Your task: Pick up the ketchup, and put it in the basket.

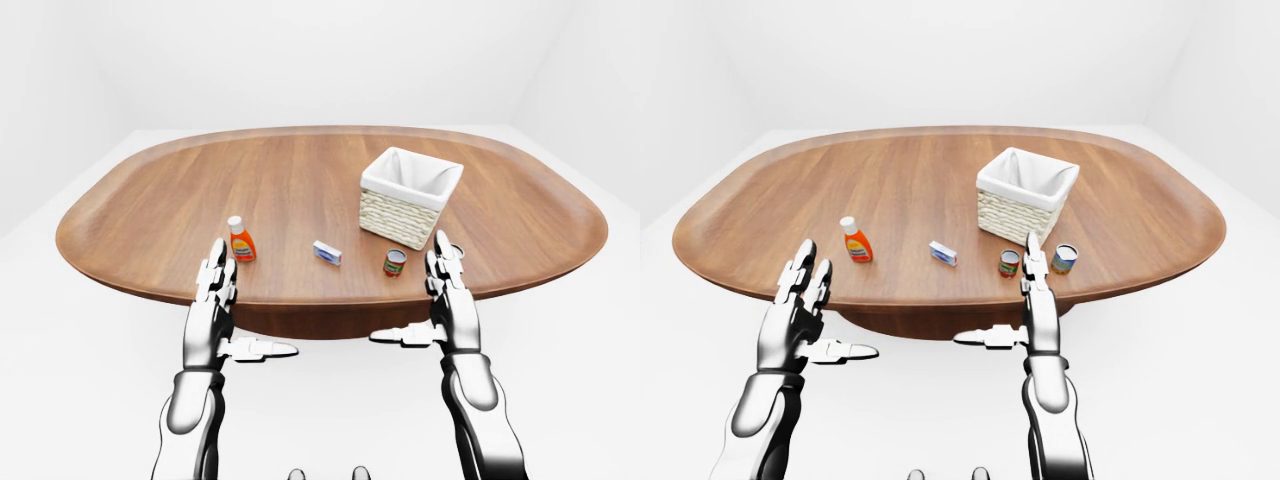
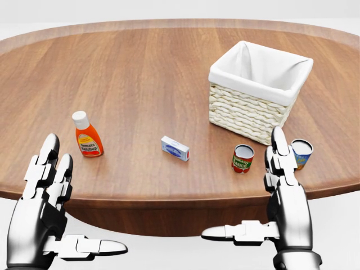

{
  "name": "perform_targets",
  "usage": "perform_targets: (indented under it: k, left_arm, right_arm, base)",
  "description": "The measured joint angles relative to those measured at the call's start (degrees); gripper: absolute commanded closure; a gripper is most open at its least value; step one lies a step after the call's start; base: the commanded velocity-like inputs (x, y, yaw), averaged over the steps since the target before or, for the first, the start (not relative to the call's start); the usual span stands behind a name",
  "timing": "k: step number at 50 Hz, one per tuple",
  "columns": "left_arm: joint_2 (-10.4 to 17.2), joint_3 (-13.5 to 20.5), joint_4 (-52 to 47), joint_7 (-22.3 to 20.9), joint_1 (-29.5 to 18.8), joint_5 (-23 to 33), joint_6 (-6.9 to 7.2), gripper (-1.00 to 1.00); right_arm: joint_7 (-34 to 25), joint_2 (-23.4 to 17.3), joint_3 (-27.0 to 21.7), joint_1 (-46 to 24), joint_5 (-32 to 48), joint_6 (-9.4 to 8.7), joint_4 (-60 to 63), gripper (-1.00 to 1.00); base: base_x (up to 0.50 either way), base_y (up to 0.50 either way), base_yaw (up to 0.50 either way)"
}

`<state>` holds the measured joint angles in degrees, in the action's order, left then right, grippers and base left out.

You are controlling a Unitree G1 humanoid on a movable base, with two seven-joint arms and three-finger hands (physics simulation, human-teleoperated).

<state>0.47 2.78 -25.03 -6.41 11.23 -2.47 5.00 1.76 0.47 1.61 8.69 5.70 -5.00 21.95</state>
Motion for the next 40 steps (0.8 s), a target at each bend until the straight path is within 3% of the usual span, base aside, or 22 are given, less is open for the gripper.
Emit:
perform_targets:
  k: [16, 40]
  left_arm:
    - [-0.22, 0.21, -0.75, -0.06, -0.22, -0.65, 0.00, -1.00]
    - [-0.34, 0.82, -1.50, 0.00, -0.29, -1.53, 0.00, -1.00]
  right_arm:
    - [0.93, -0.18, -0.07, -0.38, 0.20, 0.00, 0.09, -1.00]
    - [0.53, -0.29, -0.02, -0.01, -0.50, 0.00, 1.20, -1.00]
  base:
    - [0.02, 0.00, 0.00]
    - [0.46, 0.04, 0.00]
